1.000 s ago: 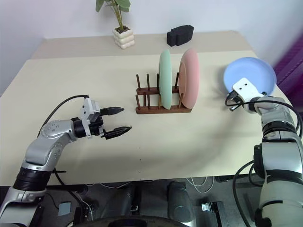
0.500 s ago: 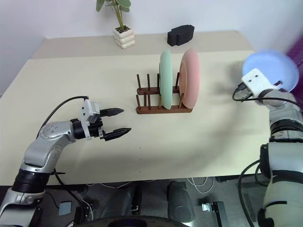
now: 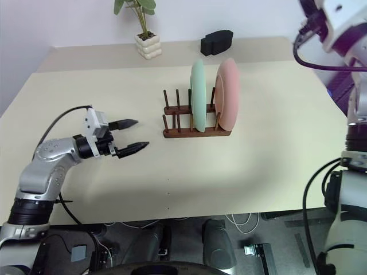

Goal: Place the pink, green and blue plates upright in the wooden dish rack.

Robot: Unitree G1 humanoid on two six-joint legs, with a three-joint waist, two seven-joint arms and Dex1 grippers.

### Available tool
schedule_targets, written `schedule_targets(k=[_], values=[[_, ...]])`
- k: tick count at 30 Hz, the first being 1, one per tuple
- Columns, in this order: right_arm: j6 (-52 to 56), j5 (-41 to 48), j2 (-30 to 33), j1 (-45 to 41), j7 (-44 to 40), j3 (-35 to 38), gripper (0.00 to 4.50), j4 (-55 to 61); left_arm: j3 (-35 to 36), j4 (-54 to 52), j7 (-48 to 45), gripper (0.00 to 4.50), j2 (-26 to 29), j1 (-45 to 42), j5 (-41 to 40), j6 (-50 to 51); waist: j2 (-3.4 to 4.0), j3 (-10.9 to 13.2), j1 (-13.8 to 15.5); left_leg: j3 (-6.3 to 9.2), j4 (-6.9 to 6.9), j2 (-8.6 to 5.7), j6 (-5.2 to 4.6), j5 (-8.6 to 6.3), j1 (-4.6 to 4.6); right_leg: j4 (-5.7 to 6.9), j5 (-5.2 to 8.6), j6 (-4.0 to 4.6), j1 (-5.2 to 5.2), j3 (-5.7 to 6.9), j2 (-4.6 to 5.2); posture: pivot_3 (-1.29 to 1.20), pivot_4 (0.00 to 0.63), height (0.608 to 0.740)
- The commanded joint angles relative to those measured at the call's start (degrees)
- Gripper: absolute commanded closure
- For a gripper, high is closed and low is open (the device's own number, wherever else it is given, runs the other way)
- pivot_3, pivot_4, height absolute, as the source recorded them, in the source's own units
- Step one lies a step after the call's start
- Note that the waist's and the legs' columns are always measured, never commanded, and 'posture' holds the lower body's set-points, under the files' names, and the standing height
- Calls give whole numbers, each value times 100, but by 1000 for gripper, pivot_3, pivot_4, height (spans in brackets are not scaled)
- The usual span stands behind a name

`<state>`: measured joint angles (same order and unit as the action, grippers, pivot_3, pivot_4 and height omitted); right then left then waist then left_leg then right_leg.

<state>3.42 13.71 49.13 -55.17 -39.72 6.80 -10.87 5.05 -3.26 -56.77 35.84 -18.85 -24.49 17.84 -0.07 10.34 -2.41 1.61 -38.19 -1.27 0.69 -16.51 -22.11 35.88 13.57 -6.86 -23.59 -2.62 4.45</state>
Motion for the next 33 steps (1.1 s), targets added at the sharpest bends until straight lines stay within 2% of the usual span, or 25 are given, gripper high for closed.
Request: schedule_targets(k=[1, 4, 8, 16, 23, 33], values=[[1017, 1159, -221, -27, -164, 360, 4407, 1247, 323, 69, 34, 0, 130, -39, -49, -189, 0, 0, 21, 1, -1, 1, 0, 0, -1, 0, 0, 0, 0, 0, 1, 0, 150, 740], [1897, 2131, -596, -66, -49, 432, 4407, 2079, 388, 33, 36, 0, 163, 25, -77, -201, -1, 0, 77, 3, -5, -3, 0, 0, -11, -1, 0, 0, -4, 4, 9, 0, 150, 740], [3112, 3781, -1393, -104, 711, 632, 4407, 2767, 451, -78, 77, 0, 158, 132, -107, -179, -2, 0, 132, 3, -5, -2, 0, 0, -15, 3, 0, 1, -14, 4, 12, 0, 150, 740], [4280, 5725, -2664, 347, 2539, 584, 4407, 3050, 493, -273, 81, 0, 174, 271, -234, -110, -5, -2, 148, 2, -4, 1, 7, 4, -38, 21, 0, 4, -50, 2, 20, 0, 150, 740], [4630, 6376, -3248, 1049, 3467, 212, 4407, 3306, 506, -310, 74, 0, 226, 359, -278, -75, -7, -3, 133, -8, -2, 0, 7, 4, -48, 23, 0, 4, -70, 2, 17, 0, 150, 740], [4508, 6927, -3604, 1368, 4399, 182, 4407, 3171, 445, -332, 89, 0, 220, 328, -295, -15, -7, -3, 122, -9, -2, 1, 6, 4, -48, 25, 0, 3, -70, 3, 9, 0, 150, 740]])
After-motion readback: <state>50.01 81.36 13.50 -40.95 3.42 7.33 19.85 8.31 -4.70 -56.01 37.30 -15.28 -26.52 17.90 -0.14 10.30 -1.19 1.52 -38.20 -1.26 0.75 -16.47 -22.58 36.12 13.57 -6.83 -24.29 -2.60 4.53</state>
